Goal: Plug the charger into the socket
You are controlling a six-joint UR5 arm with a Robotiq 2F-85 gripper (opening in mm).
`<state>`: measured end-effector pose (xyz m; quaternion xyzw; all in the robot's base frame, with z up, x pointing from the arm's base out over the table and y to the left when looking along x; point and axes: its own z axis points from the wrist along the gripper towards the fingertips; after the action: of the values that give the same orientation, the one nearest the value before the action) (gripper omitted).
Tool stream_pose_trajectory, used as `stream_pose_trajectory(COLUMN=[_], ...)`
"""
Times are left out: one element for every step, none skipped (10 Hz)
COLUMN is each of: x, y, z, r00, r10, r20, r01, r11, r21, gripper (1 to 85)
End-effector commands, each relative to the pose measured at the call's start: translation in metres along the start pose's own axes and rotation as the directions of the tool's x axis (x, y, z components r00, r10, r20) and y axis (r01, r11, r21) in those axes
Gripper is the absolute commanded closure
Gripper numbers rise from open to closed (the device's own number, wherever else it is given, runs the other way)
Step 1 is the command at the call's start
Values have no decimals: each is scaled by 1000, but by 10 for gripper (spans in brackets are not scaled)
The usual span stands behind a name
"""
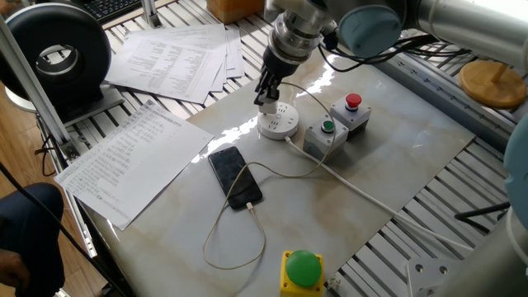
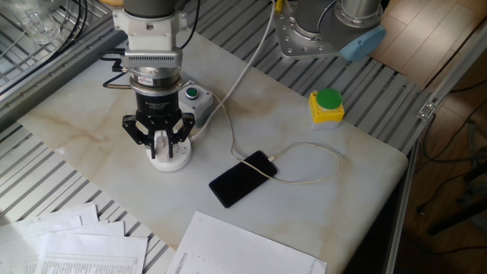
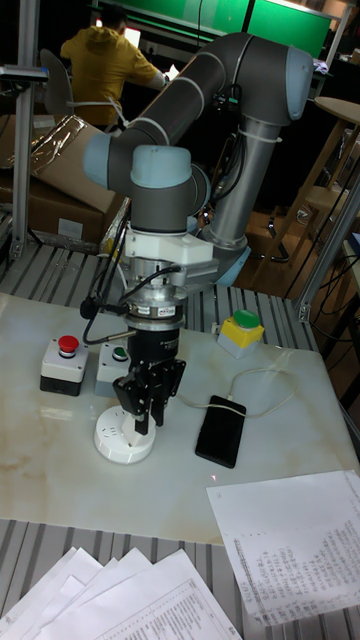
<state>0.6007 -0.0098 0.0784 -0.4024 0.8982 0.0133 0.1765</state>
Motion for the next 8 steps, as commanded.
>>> stream_pose_trajectory(x=[0, 1, 3, 5, 6, 7, 7, 6], y=[-2, -4, -5, -5, -5, -5, -5, -5], z=[-2, -2, -2, -2, -2, -2, -3, -3], r00=[1000, 999, 999, 998, 998, 997, 997, 997], r10=[-13, -35, -47, -51, -59, -63, -64, -61], r20=[25, 25, 26, 30, 36, 37, 39, 44], r01=[13, 35, 47, 51, 59, 63, 64, 61], r11=[1000, 999, 999, 999, 998, 998, 998, 998], r21=[-5, 3, 8, 9, 9, 11, 12, 10], gripper=[847, 847, 847, 847, 847, 847, 847, 847])
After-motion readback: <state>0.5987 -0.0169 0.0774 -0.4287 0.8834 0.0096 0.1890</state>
